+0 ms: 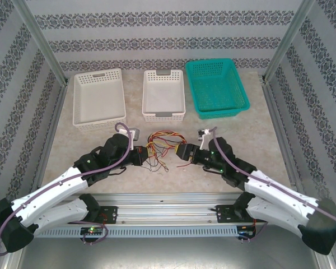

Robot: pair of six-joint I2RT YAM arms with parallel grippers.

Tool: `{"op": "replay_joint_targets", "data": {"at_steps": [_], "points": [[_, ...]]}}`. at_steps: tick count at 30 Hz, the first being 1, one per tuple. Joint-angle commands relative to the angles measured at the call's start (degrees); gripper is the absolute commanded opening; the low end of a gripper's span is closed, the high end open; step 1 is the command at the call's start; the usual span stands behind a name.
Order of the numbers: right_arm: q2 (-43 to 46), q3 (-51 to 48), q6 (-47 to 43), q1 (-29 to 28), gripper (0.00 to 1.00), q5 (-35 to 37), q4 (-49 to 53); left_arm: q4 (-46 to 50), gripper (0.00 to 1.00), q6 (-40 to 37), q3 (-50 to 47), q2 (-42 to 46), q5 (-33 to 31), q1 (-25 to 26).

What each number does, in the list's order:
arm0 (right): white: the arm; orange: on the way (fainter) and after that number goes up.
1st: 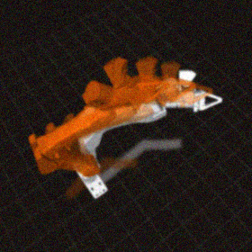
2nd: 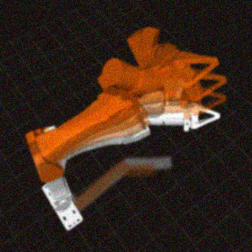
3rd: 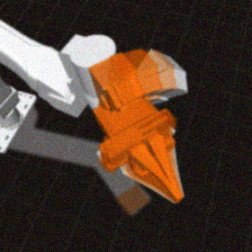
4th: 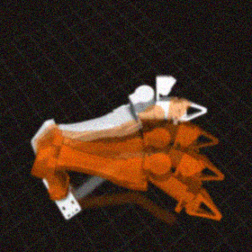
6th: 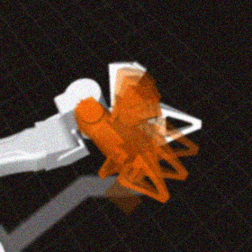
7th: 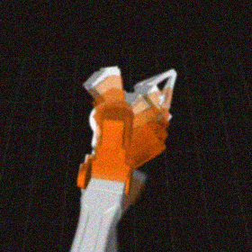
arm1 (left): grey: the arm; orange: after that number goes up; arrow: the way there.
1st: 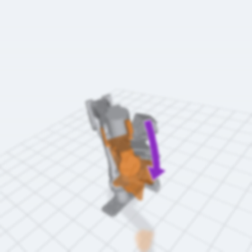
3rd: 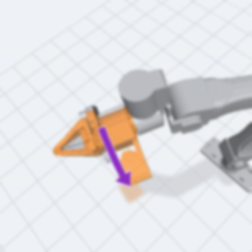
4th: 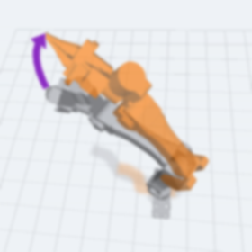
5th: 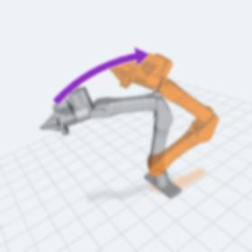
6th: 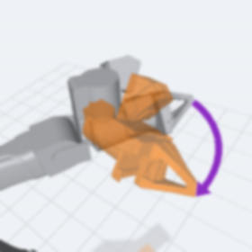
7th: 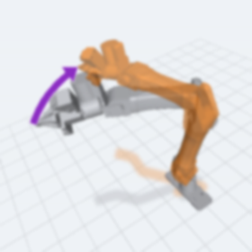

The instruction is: Untangle the cables

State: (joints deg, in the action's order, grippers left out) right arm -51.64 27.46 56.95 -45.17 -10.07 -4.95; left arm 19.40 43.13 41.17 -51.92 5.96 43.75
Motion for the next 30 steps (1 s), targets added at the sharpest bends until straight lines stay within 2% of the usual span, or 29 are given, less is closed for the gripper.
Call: {"op": "replay_joint_targets", "data": {"at_steps": [1,4,9,11,16,21,24,30], "points": [[-1.6,-1.1,7.7,-3.9,0.61,9.7,-4.4,-8.3,0.0,2.3,-1.4,0.6,-0.3,-0.2],[-3.0,0.0,8.7,-6.6,0.62,15.3,-3.9,-10.9,0.0,2.9,-2.7,0.7,-0.6,0.1],[-7.0,-2.7,10.5,-8.0,0.61,16.2,-14.6,-15.1,0.0,4.4,-4.9,1.7,-1.9,0.5],[-9.1,-3.3,7.6,-9.0,0.61,16.8,-20.0,-16.9,0.0,4.7,-5.4,1.8,-1.8,0.6],[-12.0,0.2,0.0,-11.0,0.6,20.0,-19.1,-19.0,0.0,5.5,-5.7,1.0,-1.5,1.4],[-15.0,0.2,-2.5,-11.5,0.58,22.5,-22.7,-19.5,0.0,5.7,-5.9,1.4,-1.8,2.0],[-15.3,-0.4,-3.5,-11.5,0.54,24.6,-24.2,-19.4,0.0,6.0,-6.1,1.9,-1.7,2.1],[-15.5,-0.6,-5.6,-11.6,0.38,27.1,-25.8,-19.7,0.0,6.3,-6.7,2.5,-1.5,2.2]]}}
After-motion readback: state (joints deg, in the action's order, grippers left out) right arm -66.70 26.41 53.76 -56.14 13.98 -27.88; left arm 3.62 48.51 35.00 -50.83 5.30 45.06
